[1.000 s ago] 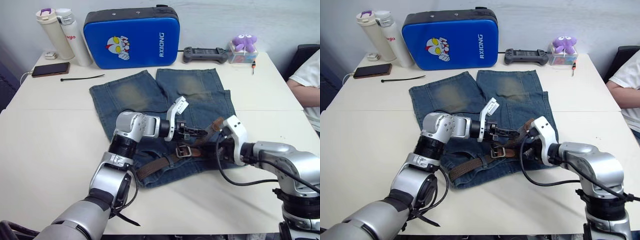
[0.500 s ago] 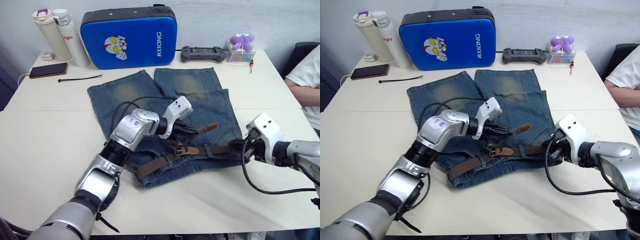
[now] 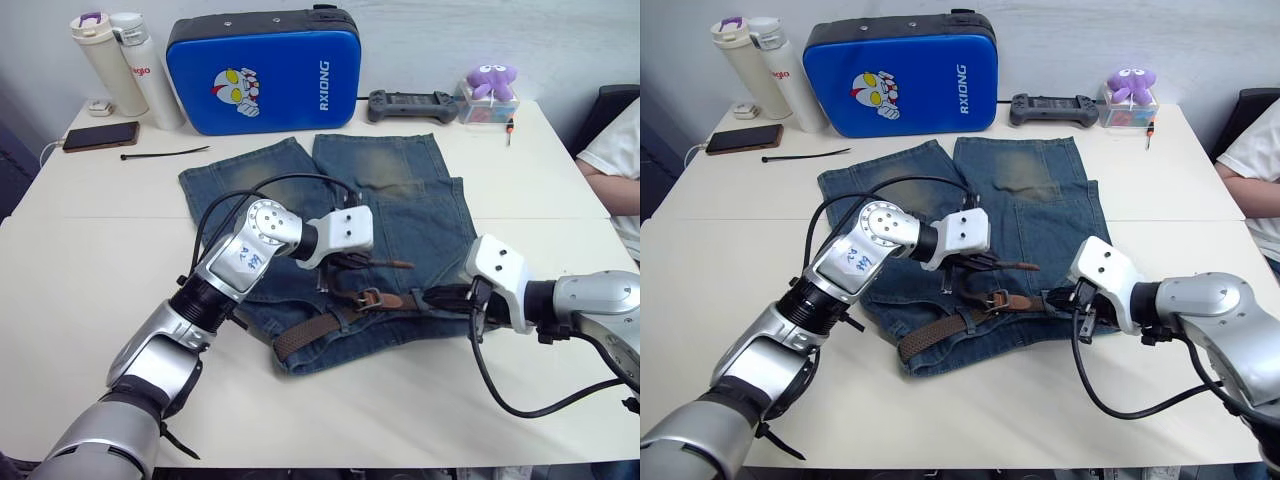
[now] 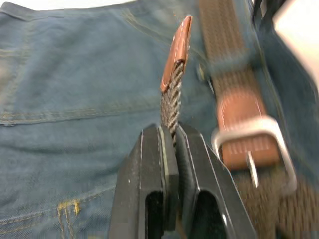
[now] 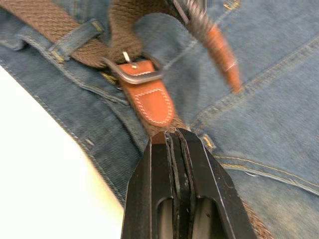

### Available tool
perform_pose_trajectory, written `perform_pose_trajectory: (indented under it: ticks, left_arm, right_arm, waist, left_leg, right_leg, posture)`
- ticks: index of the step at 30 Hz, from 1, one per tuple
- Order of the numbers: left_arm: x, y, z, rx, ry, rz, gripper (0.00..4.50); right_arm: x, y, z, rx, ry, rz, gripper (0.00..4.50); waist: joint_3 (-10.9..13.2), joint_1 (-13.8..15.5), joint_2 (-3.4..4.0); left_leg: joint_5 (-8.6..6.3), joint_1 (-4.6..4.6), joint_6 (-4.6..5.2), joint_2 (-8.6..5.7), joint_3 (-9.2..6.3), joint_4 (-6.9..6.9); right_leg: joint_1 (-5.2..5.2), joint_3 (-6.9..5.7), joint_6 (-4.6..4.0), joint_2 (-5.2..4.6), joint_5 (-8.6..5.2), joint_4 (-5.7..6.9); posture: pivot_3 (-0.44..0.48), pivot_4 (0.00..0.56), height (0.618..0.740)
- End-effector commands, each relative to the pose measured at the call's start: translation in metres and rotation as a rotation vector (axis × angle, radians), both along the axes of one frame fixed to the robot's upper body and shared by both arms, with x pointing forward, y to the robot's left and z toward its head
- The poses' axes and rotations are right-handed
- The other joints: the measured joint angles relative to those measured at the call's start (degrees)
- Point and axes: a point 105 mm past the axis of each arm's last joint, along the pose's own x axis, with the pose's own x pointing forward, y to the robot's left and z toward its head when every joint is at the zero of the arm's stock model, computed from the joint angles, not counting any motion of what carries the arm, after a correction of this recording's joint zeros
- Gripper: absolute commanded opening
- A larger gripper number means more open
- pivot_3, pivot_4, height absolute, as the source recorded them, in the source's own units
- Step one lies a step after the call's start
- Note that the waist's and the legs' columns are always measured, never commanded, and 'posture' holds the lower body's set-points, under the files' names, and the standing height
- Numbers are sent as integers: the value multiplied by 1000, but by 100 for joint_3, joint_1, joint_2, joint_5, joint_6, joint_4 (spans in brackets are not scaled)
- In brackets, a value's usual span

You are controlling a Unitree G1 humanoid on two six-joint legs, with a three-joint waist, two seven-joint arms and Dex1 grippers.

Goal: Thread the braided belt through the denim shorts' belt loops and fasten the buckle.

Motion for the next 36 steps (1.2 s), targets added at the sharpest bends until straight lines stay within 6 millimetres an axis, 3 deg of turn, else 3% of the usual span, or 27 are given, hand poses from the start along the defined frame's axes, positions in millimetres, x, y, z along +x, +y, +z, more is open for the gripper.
perform_pose_trajectory:
  ticks: [1,10,11,13,18,25,36]
  left_arm:
    - [-6,1,1,67,-98,-71,0]
    - [0,11,3,130,-176,-85,0]
    - [-1,12,4,131,-172,-91,0]
    - [0,16,6,153,-185,-97,0]
    - [5,27,7,167,-194,-66,0]
    - [7,36,4,175,-171,-38,0]
    - [6,38,4,174,-173,-27,0]
  right_arm:
    - [-1,6,10,3,-56,22,35]
    - [-5,16,-3,-55,-65,58,35]
    - [-4,18,-8,-58,-65,60,521]
    - [-5,23,-13,-60,-68,74,847]
    - [-3,30,-22,-169,-179,148,3266]
    - [3,32,-40,-216,-222,159,3266]
    - [22,28,-48,-236,-271,100,3266]
  waist:
    - [0,1,0]
    - [0,-1,0]
    - [0,-3,0]
    - [0,-12,0]
    - [0,-8,0]
    - [0,-14,0]
    - [0,-22,0]
  left_leg:
    - [0,0,2,0,0,0]
    - [-3,-5,10,0,0,11]
    - [-4,-6,11,0,0,13]
    - [-4,-7,11,0,0,16]
    - [-4,-8,11,0,0,23]
    - [-5,-12,13,1,0,36]
    - [-5,-8,13,0,0,52]
  right_leg:
    - [0,1,0,-1,0,0]
    - [0,0,0,-1,0,3]
    - [-1,1,0,-1,0,5]
    - [-1,1,0,-1,0,7]
    - [-4,1,0,-1,0,12]
    - [-3,0,0,-1,0,16]
    - [-3,1,0,-1,0,37]
  posture:
    - [0,150,739]
    - [0,150,739]
    - [0,150,739]
    - [0,150,739]
    - [0,150,739]
    - [0,150,739]
    - [0,150,739]
